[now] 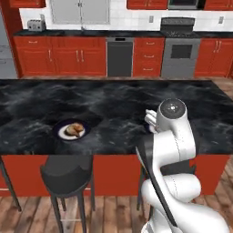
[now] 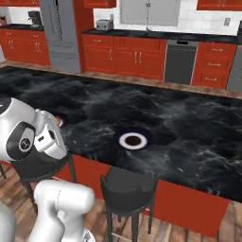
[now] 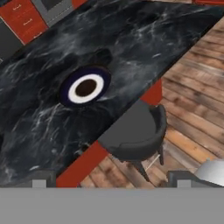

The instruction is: Take the chicken drumsticks from the pan and place one on each plate on the dining counter.

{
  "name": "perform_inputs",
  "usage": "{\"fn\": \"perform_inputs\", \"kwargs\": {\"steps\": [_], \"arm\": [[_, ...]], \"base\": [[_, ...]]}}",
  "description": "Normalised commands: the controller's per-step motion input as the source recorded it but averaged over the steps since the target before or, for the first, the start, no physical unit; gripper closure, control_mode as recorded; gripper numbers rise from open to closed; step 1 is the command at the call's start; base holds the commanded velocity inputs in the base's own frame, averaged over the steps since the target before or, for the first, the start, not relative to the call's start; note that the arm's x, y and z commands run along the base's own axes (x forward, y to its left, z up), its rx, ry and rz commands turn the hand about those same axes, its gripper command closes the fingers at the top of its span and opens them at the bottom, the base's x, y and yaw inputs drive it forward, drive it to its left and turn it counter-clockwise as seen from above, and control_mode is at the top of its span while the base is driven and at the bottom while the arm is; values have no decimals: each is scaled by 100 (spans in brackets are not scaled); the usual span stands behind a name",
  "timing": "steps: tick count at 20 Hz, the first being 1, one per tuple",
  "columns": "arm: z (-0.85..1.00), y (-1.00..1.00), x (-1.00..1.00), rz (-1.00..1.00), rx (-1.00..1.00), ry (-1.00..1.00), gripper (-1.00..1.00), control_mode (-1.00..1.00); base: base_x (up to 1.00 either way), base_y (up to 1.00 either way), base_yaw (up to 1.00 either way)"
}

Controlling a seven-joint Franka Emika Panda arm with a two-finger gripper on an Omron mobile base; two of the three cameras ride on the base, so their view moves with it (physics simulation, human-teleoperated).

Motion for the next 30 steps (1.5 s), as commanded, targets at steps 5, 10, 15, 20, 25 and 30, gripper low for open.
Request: {"fn": "perform_inputs", "kwargs": {"steps": [5,10,15,20,25,30], "arm": [[0,0,0,0,0,0,-100,100],[0,0,0,0,0,0,-100,100],[0,0,0,0,0,0,-100,100],[0,0,0,0,0,0,-100,100],[0,0,0,0,0,0,-100,100],[0,0,0,0,0,0,-100,100]], "base": [[-43,-70,-41],[-28,-82,-35],[0,-100,-14],[0,-100,-5],[4,-100,0],[26,-100,3]]}}
